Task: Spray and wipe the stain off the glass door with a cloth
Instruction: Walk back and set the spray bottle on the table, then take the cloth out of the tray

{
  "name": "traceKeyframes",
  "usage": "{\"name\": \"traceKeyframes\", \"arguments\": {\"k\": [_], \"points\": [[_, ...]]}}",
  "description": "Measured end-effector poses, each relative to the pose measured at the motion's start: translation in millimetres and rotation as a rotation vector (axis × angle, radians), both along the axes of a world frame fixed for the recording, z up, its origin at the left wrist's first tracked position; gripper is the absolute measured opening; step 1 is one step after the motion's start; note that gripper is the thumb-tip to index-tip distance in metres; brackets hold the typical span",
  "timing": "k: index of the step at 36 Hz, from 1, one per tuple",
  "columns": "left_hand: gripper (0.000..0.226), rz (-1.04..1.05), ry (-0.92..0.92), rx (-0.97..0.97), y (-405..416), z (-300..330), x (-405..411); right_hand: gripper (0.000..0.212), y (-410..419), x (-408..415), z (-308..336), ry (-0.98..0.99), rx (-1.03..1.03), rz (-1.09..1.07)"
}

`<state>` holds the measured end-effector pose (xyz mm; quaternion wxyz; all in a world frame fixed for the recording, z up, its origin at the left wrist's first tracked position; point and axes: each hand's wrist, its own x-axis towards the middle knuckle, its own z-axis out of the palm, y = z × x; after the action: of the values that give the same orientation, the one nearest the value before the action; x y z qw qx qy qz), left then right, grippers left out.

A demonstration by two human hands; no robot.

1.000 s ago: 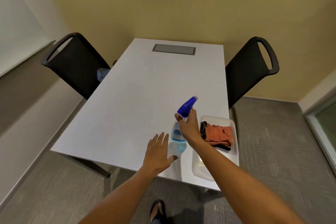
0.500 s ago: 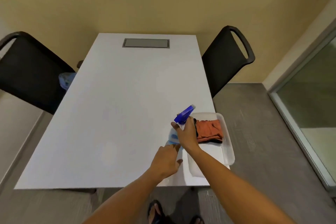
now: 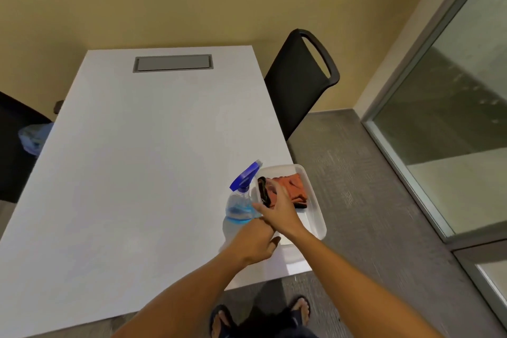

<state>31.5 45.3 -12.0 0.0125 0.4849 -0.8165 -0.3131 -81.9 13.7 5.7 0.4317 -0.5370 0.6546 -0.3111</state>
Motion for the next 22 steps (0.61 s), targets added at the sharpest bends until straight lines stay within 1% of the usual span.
{"name": "traceKeyframes", "arguments": {"k": [4, 7, 13, 16, 19, 22], "points": [[0.044, -0.008, 0.002, -0.061, -15.0, 4.5, -19.2, 0.062, -5.4, -32.0, -2.2, 0.061, -0.031, -0.017], [0.044, 0.010, -0.050, -0.095, -26.0, 7.8, -33.8, 0.056, -10.9, -56.9, -3.9, 0.106, -0.047, 0.019], [0.050, 0.038, -0.078, -0.150, -42.8, 1.4, -58.8, 0.061, -25.5, -99.6, -7.5, 0.180, -0.037, 0.151], [0.053, 0.084, -0.131, -0.151, -50.1, -2.4, -71.2, 0.072, -33.8, -113.2, -10.1, 0.200, -0.002, 0.206], [0.063, 0.148, -0.209, -0.118, -57.9, -8.4, -78.6, 0.080, -41.2, -120.3, -12.1, 0.213, 0.021, 0.240], [0.068, 0.214, -0.236, -0.088, -60.9, -10.0, -82.7, 0.081, -45.2, -123.6, -15.3, 0.239, 0.029, 0.307]]}}
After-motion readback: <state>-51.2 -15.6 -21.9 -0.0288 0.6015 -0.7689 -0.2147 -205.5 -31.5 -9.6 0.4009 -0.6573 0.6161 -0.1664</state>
